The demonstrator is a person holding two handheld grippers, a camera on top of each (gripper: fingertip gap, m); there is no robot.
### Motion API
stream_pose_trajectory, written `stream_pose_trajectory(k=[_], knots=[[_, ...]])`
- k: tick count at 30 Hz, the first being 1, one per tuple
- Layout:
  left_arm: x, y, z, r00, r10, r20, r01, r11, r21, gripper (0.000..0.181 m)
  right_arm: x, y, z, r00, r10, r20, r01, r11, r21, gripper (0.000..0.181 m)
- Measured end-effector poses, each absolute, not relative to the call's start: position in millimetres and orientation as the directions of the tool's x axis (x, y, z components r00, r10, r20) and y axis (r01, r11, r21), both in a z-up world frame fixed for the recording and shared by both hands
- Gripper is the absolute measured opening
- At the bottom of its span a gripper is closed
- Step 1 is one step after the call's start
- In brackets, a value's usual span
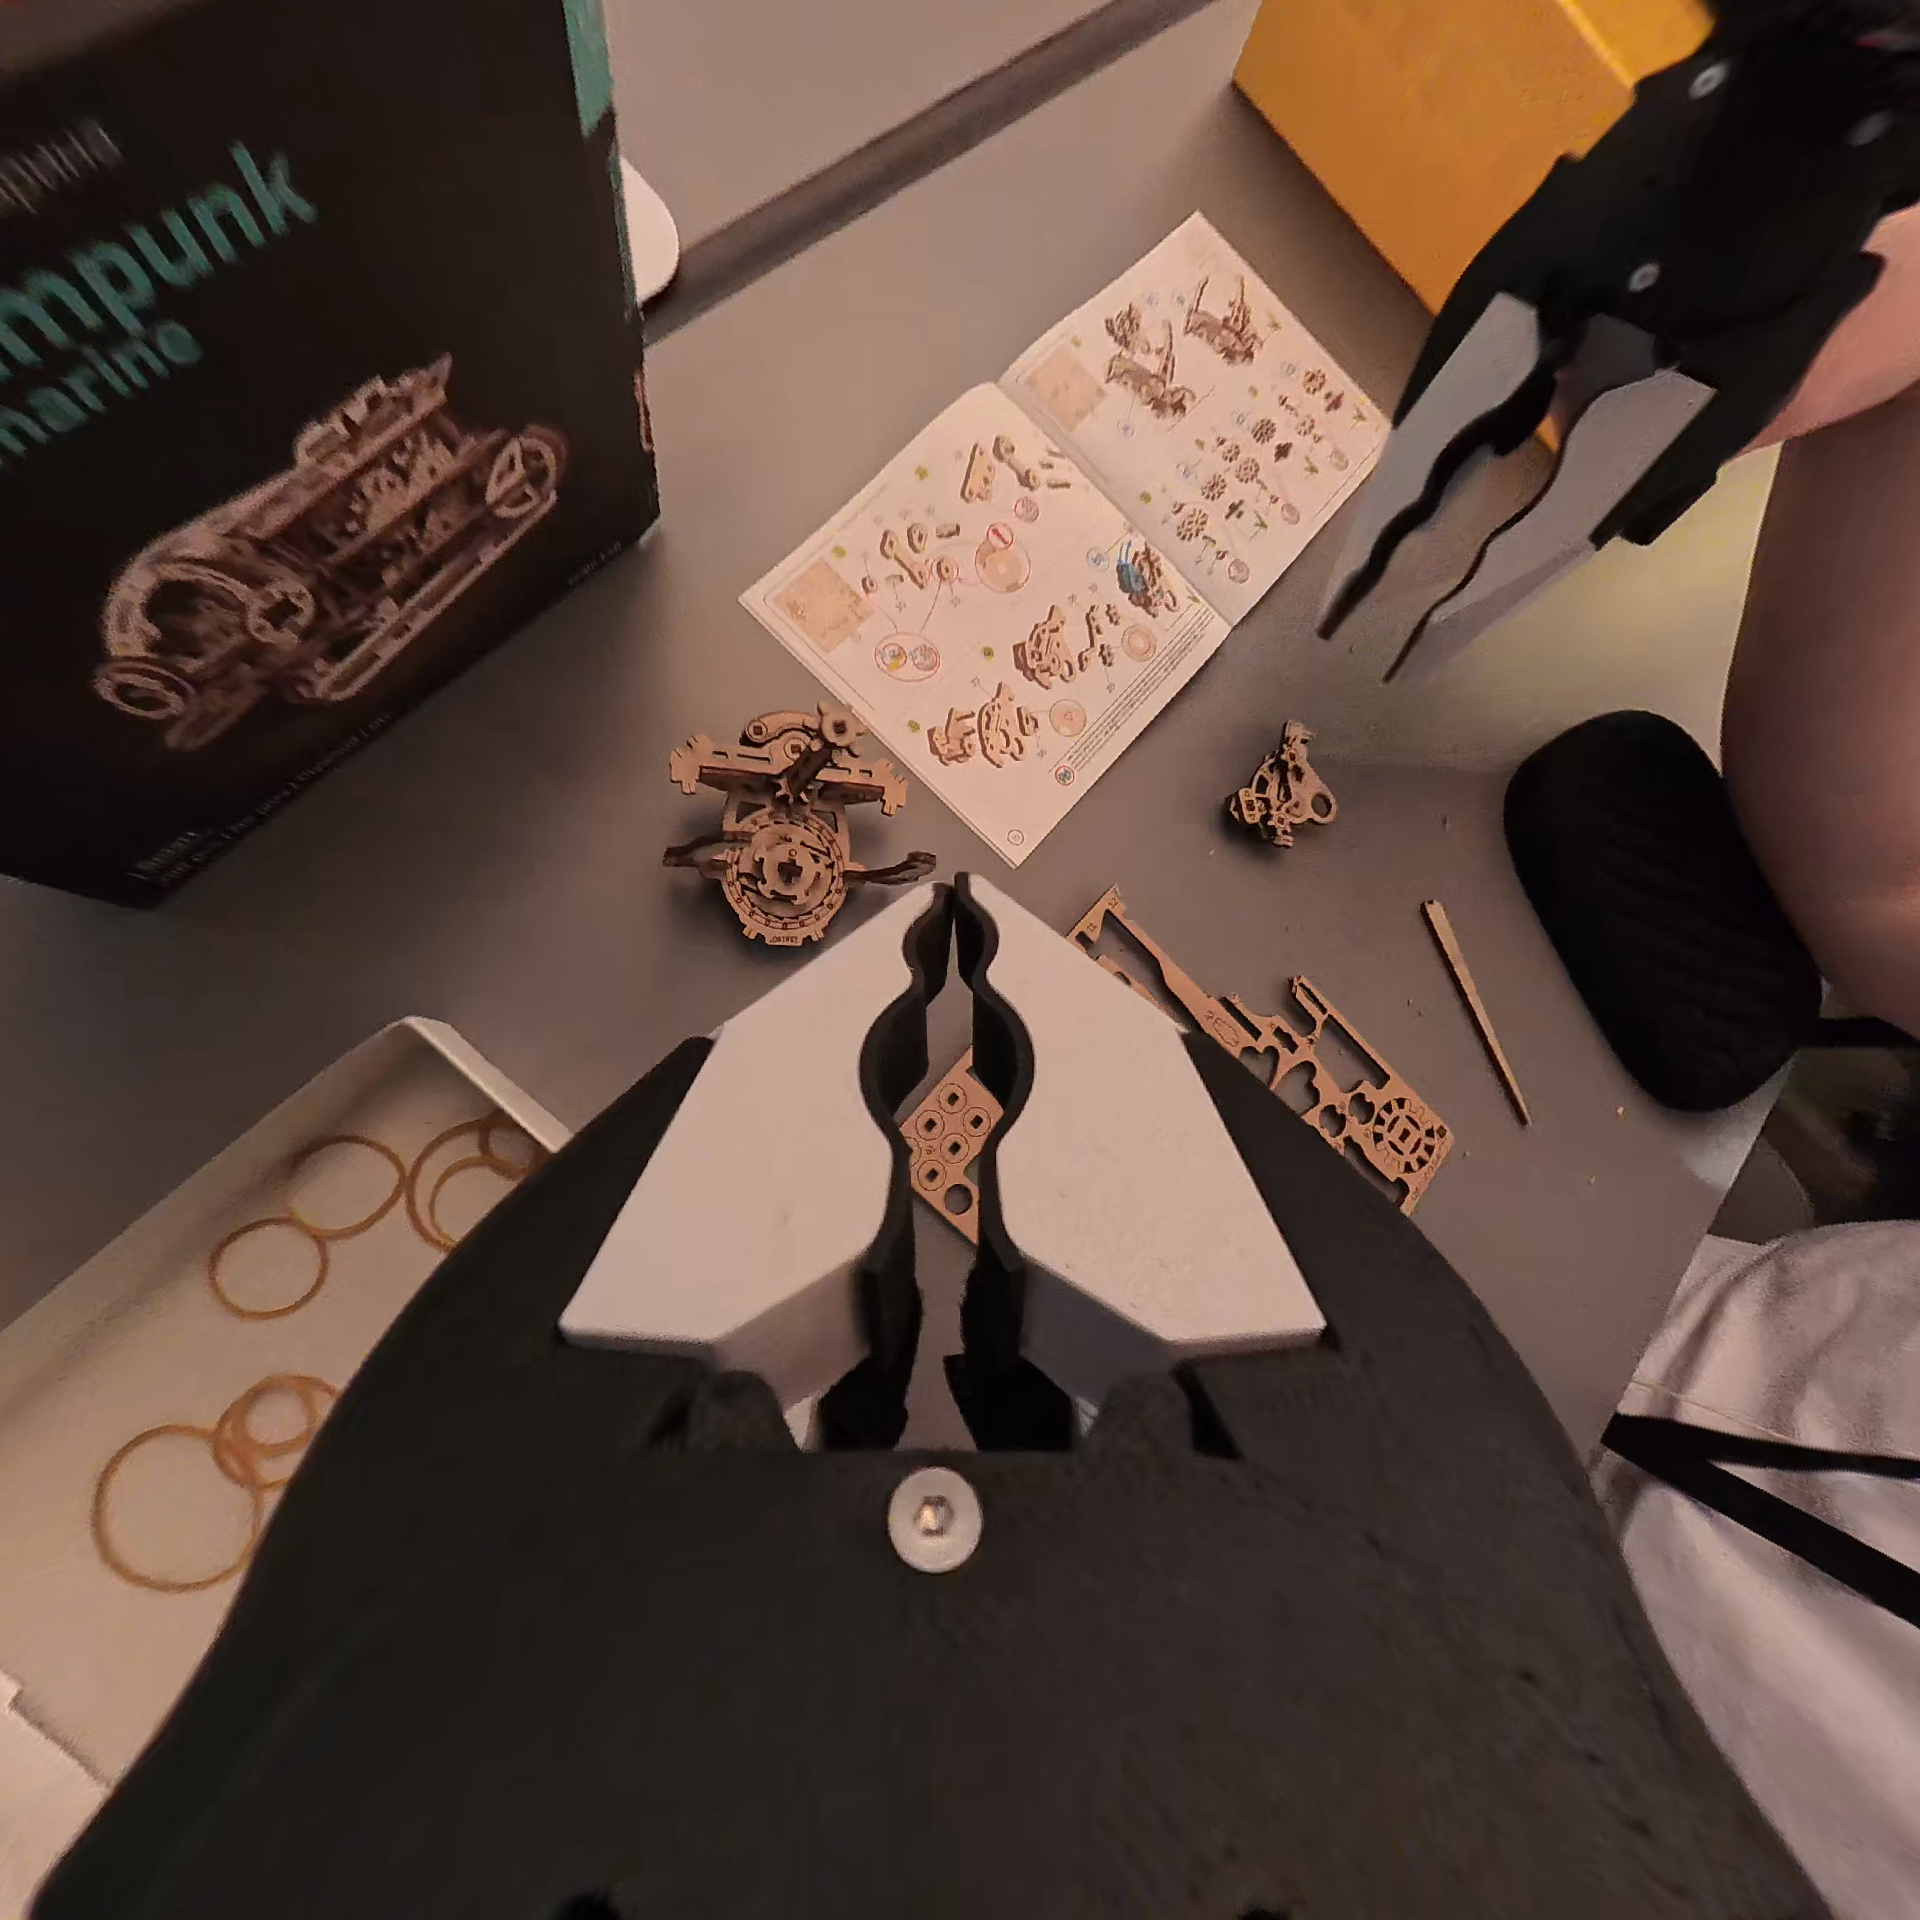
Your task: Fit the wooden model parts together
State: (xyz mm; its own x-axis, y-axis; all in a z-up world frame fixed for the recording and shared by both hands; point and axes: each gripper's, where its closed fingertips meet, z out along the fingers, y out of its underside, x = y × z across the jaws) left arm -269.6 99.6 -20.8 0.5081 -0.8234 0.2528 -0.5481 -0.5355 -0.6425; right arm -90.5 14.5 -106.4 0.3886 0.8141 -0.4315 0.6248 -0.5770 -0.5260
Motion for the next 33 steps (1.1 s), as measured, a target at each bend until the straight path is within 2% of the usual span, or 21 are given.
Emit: stream_pose_trajectory(k=[3,6,9,14,18,24,29,33], knots=[[-274,98,-6,0.511,-0.831,0.219,-0.532,-0.505,-0.68,0.0,-143,71,-59,0.443,0.886,-0.135,0.464,-0.356,-0.811,0.032],[-278,97,0,0.525,-0.831,0.187,-0.531,-0.491,-0.691,0.0,-180,124,-45,0.579,0.806,-0.126,0.269,-0.334,-0.903,0.032],[-280,96,2,0.524,-0.835,0.171,-0.539,-0.48,-0.692,0.0,-211,138,-57,0.565,0.8,-0.201,0.197,-0.367,-0.909,0.037],[-280,97,5,0.524,-0.831,0.184,-0.523,-0.485,-0.701,0.0,-234,147,-94,0.606,0.792,-0.071,0.33,-0.332,-0.884,0.04],[-279,99,0,0.524,-0.833,0.179,-0.537,-0.486,-0.689,0.0,-245,155,-105,0.619,0.781,-0.081,0.343,-0.362,-0.867,0.038],[-275,102,-8,0.529,-0.828,0.186,-0.544,-0.499,-0.675,0.0,-246,161,-108,0.627,0.776,-0.068,0.348,-0.357,-0.867,0.007],[-272,106,-15,0.522,-0.828,0.203,-0.546,-0.507,-0.667,0.0,-248,156,-104,0.589,0.787,-0.186,0.275,-0.411,-0.869,0.007],[-269,115,-12,0.517,-0.818,0.25,-0.486,-0.521,-0.702,0.0,-247,152,-97,0.548,0.797,-0.254,0.231,-0.436,-0.87,0.006]])
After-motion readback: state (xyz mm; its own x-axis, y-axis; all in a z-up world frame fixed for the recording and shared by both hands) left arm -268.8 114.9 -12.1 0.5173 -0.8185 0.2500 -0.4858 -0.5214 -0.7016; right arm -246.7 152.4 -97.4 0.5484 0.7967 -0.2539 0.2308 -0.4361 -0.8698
